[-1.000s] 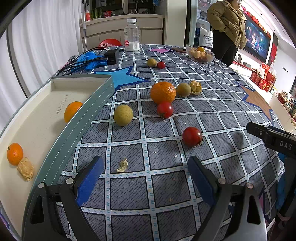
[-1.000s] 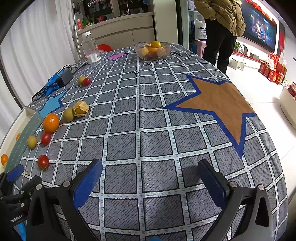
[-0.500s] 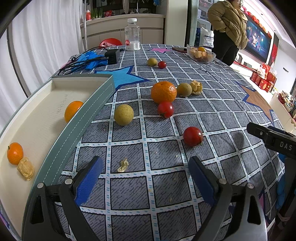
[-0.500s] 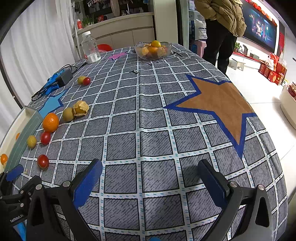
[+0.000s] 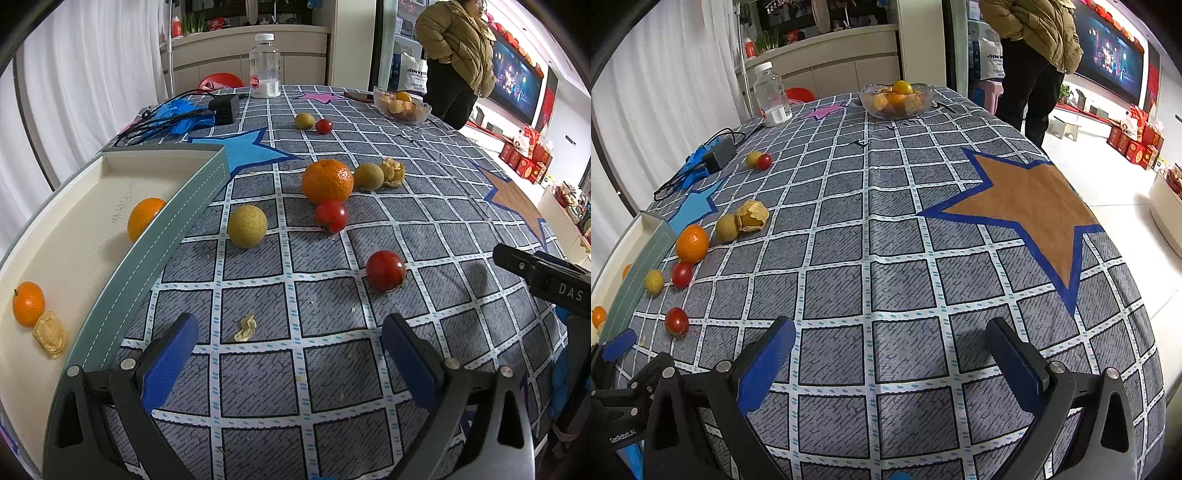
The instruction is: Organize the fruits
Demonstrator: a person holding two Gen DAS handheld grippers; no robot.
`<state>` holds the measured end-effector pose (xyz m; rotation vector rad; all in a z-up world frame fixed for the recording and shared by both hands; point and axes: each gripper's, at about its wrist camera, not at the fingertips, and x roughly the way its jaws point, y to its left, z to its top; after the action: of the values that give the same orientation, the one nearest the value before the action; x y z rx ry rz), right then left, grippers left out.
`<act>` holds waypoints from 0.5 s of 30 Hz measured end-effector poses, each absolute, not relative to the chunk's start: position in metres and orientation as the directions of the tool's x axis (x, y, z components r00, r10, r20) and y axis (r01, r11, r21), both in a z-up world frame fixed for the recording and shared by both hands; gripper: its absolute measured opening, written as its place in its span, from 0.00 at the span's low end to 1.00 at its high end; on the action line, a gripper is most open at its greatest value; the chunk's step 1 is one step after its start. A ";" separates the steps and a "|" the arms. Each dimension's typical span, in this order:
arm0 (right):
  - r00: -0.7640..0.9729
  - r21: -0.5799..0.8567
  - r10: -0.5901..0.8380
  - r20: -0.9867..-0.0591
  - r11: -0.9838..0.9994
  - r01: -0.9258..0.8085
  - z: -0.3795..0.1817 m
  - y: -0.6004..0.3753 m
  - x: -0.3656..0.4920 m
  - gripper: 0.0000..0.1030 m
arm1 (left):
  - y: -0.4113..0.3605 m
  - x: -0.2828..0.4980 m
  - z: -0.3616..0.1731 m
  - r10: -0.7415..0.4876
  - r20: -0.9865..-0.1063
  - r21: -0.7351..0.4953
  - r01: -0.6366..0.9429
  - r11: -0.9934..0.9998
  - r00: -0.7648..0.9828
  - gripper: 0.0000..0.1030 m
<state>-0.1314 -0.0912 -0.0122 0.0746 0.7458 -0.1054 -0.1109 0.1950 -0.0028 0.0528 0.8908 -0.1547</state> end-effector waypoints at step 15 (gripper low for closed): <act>0.729 0.029 -0.070 -0.680 0.992 0.122 -0.012 -0.090 -0.131 1.00 | 0.195 -0.111 -0.003 -0.112 -0.778 -0.019 0.156 0.988 0.619 0.97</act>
<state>-0.1309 -0.0904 -0.0124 0.0738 0.7460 -0.1058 -0.1112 0.1950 -0.0026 0.0527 0.8907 -0.1546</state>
